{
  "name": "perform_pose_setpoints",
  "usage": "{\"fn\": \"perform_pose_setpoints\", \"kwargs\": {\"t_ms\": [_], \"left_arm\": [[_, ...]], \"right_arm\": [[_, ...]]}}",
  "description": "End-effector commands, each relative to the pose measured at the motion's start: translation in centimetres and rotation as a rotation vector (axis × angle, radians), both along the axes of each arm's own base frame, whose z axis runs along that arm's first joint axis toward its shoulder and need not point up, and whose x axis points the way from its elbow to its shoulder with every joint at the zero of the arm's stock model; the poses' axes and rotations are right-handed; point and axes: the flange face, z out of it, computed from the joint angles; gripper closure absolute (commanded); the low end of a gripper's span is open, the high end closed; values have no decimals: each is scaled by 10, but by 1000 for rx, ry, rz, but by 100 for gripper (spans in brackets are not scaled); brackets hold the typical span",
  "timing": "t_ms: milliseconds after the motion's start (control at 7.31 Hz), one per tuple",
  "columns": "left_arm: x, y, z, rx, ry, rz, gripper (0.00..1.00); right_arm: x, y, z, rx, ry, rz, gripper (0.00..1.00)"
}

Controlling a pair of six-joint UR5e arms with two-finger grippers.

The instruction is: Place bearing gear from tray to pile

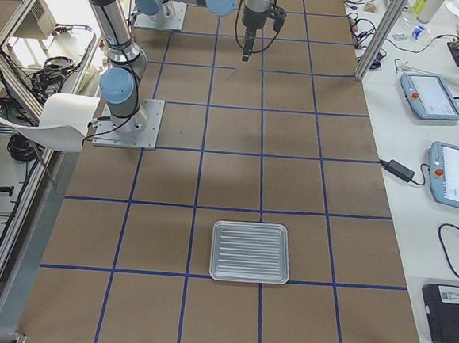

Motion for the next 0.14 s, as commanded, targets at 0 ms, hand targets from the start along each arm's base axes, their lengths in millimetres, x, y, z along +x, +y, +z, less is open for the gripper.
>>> {"fn": "perform_pose_setpoints", "kwargs": {"t_ms": [0], "left_arm": [[0,1,0,2,-4,-3,0]], "right_arm": [[0,-1,0,-5,-1,1,0]]}}
